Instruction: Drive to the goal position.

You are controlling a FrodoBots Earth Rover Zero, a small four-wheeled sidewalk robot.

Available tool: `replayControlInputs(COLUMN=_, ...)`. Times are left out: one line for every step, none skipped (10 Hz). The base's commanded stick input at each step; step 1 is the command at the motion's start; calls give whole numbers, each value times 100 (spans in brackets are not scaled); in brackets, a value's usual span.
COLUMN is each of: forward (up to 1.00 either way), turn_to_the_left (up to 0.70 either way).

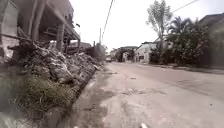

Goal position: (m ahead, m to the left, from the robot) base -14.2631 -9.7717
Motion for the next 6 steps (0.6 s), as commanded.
replayControlInputs(forward=5, turn_to_the_left=0)
replayControlInputs(forward=4, turn_to_the_left=0)
replayControlInputs(forward=5, turn_to_the_left=0)
replayControlInputs(forward=4, turn_to_the_left=0)
replayControlInputs(forward=4, turn_to_the_left=0)
replayControlInputs(forward=5, turn_to_the_left=0)
